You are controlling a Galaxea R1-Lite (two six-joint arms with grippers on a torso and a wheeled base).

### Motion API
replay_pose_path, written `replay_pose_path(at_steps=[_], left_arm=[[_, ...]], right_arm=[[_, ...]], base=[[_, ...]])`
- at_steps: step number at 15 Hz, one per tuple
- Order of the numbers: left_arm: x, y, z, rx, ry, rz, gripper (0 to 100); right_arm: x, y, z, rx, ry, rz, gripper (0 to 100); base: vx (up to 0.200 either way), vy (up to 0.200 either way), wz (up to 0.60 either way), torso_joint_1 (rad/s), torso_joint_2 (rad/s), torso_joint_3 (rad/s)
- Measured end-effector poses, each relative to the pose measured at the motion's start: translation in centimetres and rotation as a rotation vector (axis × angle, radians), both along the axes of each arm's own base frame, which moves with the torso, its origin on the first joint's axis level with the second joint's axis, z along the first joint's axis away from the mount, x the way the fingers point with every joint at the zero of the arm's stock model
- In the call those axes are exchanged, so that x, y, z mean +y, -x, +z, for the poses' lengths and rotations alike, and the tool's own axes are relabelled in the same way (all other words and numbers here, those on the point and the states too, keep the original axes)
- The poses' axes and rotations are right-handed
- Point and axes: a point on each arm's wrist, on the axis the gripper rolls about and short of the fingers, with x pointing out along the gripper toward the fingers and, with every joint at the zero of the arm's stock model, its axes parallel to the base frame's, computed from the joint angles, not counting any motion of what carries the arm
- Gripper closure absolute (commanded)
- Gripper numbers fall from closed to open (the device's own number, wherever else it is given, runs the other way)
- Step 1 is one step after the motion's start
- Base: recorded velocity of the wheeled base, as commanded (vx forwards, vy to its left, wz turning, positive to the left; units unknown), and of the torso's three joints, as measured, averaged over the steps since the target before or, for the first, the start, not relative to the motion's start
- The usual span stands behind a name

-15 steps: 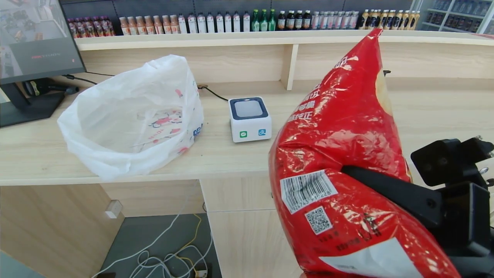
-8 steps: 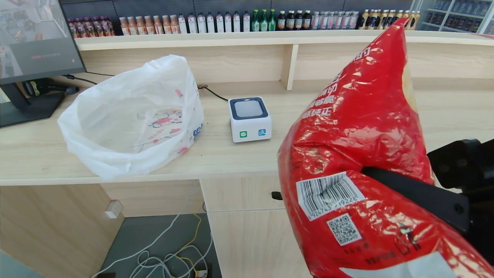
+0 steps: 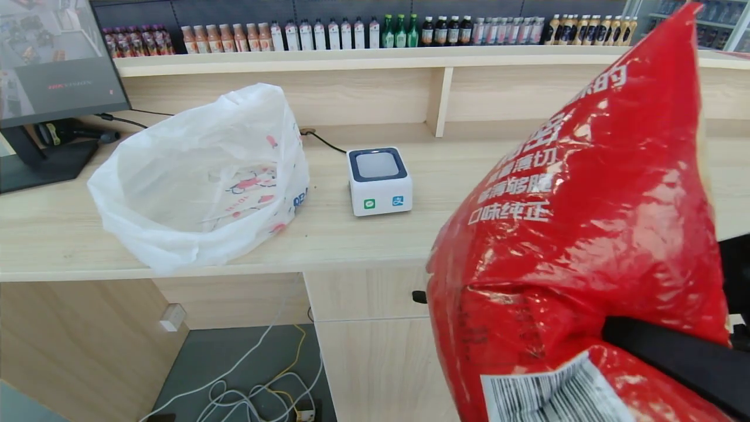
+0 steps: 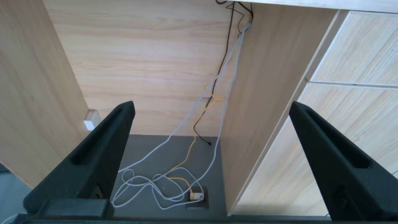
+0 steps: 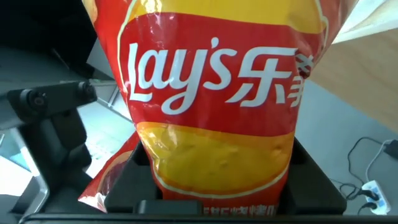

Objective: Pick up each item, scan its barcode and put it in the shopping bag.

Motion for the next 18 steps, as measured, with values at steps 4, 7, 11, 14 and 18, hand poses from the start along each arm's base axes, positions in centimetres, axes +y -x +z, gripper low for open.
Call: replay_pose_path(at_steps=[4, 7, 11, 14, 18], left_arm=[[0.0, 0.0, 0.0, 0.000, 0.000, 0.000, 0], [0.0, 0.0, 0.0, 0.000, 0.000, 0.000, 0], [0.0, 0.0, 0.0, 0.001, -0.019, -0.003, 0], [0.0, 0.0, 0.0, 0.002, -0.018, -0.003, 0], [0.0, 0.0, 0.0, 0.002, -0.017, -0.003, 0]], right_arm=[[-1.4, -0.5, -0.5, -0.162, 0.074, -0.156, 100], [-2.3, -1.6, 0.2, -0.361, 0.137, -0.334, 100], [-2.3, -3.0, 0.3, -0.664, 0.300, -0.519, 100], [-2.6, -3.5, -0.1, -0.798, 0.423, -0.643, 100], [-3.8, -3.9, -0.2, -0.894, 0.586, -0.866, 100]], base=[[0.000, 0.000, 0.00, 0.000, 0.00, 0.000], [0.000, 0.000, 0.00, 0.000, 0.00, 0.000], [0.000, 0.000, 0.00, 0.000, 0.00, 0.000], [0.000, 0.000, 0.00, 0.000, 0.00, 0.000], [0.000, 0.000, 0.00, 0.000, 0.00, 0.000]])
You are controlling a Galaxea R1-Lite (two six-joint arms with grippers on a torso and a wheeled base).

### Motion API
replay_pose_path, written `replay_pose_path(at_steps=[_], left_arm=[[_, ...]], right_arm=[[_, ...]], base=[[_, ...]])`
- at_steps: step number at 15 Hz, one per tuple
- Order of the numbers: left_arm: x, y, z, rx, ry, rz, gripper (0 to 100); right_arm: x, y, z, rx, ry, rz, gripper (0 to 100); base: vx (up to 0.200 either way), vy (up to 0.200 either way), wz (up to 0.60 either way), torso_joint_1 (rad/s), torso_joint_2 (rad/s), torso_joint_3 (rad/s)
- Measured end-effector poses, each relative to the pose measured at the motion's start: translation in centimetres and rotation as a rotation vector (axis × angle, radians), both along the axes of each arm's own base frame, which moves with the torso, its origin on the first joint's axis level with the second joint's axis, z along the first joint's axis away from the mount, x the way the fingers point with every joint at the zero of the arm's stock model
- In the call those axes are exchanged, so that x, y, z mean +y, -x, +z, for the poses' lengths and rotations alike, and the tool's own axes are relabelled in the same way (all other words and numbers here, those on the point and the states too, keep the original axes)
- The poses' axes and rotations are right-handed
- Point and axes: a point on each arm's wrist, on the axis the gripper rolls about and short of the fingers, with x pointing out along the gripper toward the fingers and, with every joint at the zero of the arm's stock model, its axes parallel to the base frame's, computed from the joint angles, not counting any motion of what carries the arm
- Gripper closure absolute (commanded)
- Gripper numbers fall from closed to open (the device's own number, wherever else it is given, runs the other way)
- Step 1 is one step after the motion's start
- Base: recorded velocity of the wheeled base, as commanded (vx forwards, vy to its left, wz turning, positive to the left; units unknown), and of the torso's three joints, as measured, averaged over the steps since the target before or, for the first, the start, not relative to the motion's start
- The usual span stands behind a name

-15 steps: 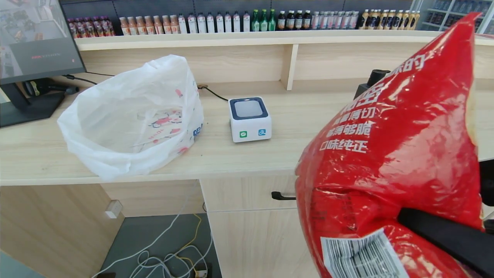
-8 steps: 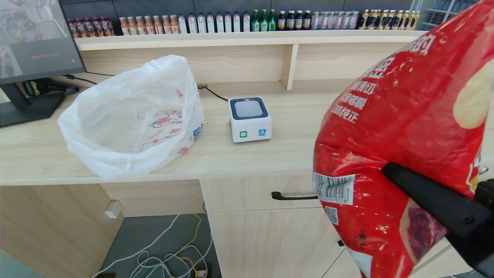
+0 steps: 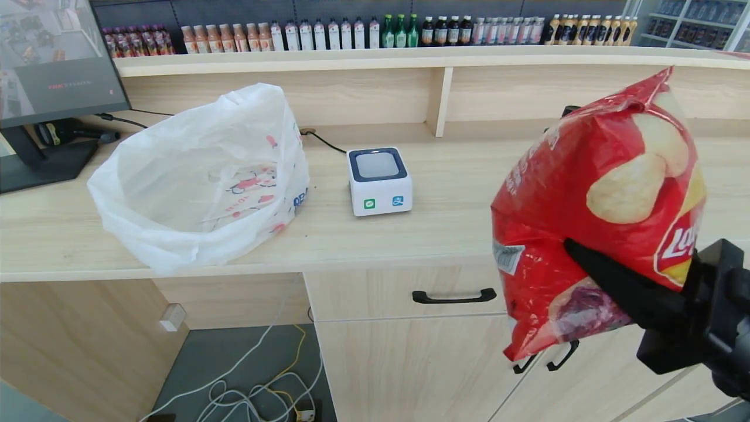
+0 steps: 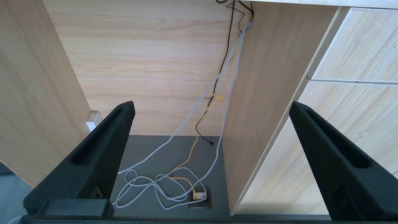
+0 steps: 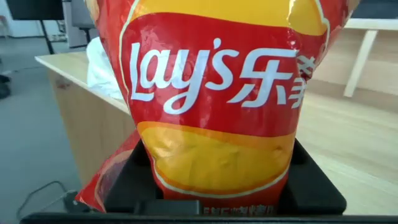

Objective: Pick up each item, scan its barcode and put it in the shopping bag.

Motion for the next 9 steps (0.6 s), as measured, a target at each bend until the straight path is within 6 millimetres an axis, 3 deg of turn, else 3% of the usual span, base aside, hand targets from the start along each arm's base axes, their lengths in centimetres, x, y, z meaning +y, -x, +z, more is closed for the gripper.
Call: replay_pose_path(at_steps=[4, 9], left_arm=[[0.0, 0.0, 0.0, 0.000, 0.000, 0.000, 0], [0.0, 0.0, 0.0, 0.000, -0.002, -0.001, 0]], right_arm=[[-2.1, -0.1, 1.1, -0.050, -0.036, -0.144, 100], [-2.7, -0.6, 1.6, -0.089, -0.014, -0.292, 100]], base=[[0.000, 0.000, 0.00, 0.000, 0.00, 0.000], [0.000, 0.000, 0.00, 0.000, 0.00, 0.000]])
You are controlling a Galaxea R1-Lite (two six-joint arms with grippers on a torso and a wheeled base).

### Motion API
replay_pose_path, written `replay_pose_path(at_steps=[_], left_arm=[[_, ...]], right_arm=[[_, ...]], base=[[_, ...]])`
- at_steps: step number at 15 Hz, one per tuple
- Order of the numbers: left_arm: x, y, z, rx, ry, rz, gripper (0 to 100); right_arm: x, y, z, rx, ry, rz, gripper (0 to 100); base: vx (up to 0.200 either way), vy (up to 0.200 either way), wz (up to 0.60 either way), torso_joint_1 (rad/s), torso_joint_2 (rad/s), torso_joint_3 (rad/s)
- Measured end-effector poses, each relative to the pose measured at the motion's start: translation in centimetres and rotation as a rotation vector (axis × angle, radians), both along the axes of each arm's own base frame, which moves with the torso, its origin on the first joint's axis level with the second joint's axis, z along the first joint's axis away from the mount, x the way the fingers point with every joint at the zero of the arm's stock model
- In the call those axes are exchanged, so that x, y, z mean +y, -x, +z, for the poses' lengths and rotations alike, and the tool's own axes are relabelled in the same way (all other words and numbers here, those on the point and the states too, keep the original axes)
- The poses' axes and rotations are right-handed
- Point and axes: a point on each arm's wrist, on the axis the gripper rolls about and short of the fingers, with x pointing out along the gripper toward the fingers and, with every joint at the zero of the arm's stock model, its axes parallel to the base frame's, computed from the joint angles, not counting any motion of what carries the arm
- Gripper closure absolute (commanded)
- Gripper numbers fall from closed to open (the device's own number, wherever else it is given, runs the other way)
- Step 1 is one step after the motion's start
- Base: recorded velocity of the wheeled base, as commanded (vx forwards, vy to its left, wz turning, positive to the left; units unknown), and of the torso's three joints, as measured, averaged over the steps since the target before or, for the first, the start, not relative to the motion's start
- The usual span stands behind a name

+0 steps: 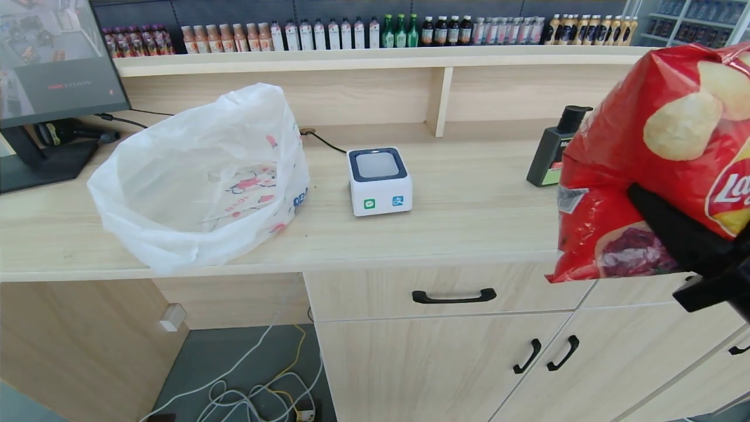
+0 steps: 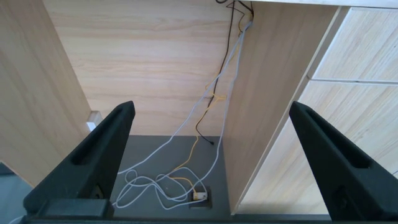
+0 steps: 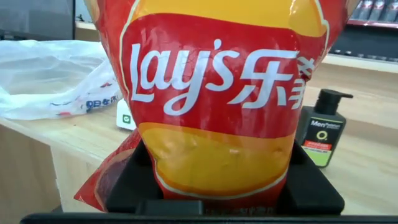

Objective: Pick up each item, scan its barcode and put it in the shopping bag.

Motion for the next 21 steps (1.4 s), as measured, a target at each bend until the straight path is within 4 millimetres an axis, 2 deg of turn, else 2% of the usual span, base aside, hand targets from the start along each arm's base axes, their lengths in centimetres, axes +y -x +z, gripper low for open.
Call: replay_pose_path(at_steps=[4, 8, 15, 21], left_arm=[[0.0, 0.0, 0.0, 0.000, 0.009, 0.002, 0], [0.0, 0.0, 0.0, 0.000, 0.013, 0.002, 0], [0.0, 0.0, 0.0, -0.001, 0.012, 0.003, 0], [0.0, 0.0, 0.0, -0.002, 0.016, 0.003, 0]], right_arm=[[-0.1, -0.8, 0.2, 0.005, -0.023, -0.045, 100], [0.0, -1.3, -0.2, 0.025, -0.019, -0.017, 100], [-0.4, 0.1, -1.2, 0.045, 0.005, 0.020, 100], [-0.7, 0.8, -0.9, 0.019, 0.009, 0.036, 100]], base=[[0.000, 0.200, 0.00, 0.002, 0.01, 0.002], [0.000, 0.200, 0.00, 0.005, 0.00, 0.002], [0.000, 0.200, 0.00, 0.004, 0.00, 0.003], [0.000, 0.200, 0.00, 0.000, 0.00, 0.004]])
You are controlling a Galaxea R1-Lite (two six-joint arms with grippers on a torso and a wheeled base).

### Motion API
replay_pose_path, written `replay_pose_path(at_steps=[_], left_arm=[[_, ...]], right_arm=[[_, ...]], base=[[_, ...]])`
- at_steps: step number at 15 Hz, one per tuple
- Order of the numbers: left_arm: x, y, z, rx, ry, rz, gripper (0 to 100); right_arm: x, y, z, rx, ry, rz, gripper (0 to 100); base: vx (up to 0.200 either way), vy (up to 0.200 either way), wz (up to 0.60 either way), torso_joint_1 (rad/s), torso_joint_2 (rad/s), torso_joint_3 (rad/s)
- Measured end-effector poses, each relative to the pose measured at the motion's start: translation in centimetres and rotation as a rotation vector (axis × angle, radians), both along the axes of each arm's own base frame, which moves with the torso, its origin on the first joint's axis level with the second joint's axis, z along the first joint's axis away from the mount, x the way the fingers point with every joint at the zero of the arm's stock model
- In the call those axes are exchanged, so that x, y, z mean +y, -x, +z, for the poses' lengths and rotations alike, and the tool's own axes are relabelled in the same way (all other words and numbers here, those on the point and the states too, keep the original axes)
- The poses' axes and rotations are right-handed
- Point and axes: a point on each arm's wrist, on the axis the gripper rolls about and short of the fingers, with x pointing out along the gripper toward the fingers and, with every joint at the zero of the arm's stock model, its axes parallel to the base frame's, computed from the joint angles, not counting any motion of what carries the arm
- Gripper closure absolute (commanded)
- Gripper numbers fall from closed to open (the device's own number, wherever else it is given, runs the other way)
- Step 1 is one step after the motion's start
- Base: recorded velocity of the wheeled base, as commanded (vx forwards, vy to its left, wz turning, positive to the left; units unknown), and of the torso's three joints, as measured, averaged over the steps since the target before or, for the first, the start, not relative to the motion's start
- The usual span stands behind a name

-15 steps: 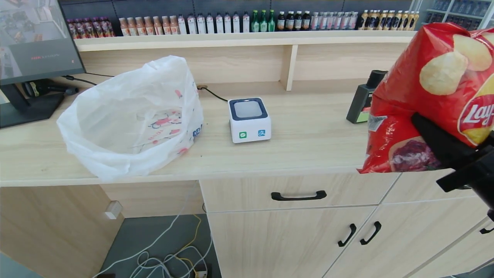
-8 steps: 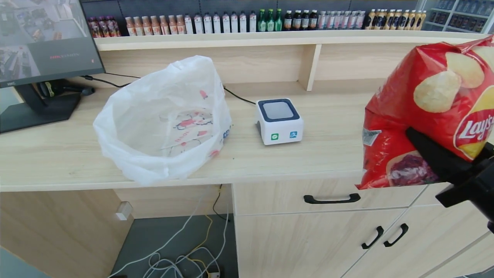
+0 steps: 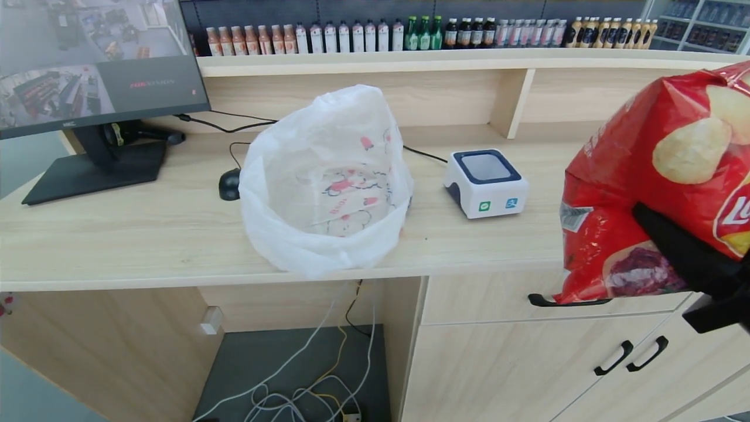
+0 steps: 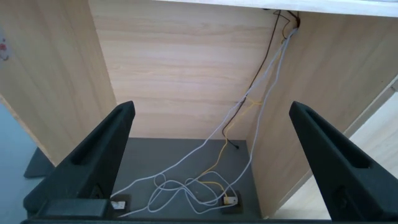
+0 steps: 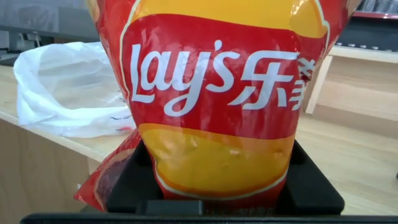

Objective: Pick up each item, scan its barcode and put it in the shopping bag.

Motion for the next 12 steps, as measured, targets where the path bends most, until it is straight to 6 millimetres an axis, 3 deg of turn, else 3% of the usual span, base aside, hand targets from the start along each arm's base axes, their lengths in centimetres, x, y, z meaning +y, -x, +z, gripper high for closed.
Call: replay_pose_path(at_steps=[2, 7, 12], left_arm=[[0.0, 0.0, 0.0, 0.000, 0.001, 0.000, 0], [0.0, 0.0, 0.0, 0.000, -0.003, -0.001, 0], [0.0, 0.0, 0.0, 0.000, -0.003, -0.001, 0]], right_arm=[[0.0, -0.1, 0.2, -0.005, -0.003, 0.000, 100], [0.1, -0.6, 0.9, -0.025, -0.013, -0.026, 100], [0.0, -2.8, 2.6, -0.094, 0.008, -0.132, 100]], base=[[0.000, 0.200, 0.00, 0.002, 0.00, 0.002], [0.000, 0.000, 0.00, 0.000, 0.00, 0.000], [0.000, 0.000, 0.00, 0.000, 0.00, 0.000]])
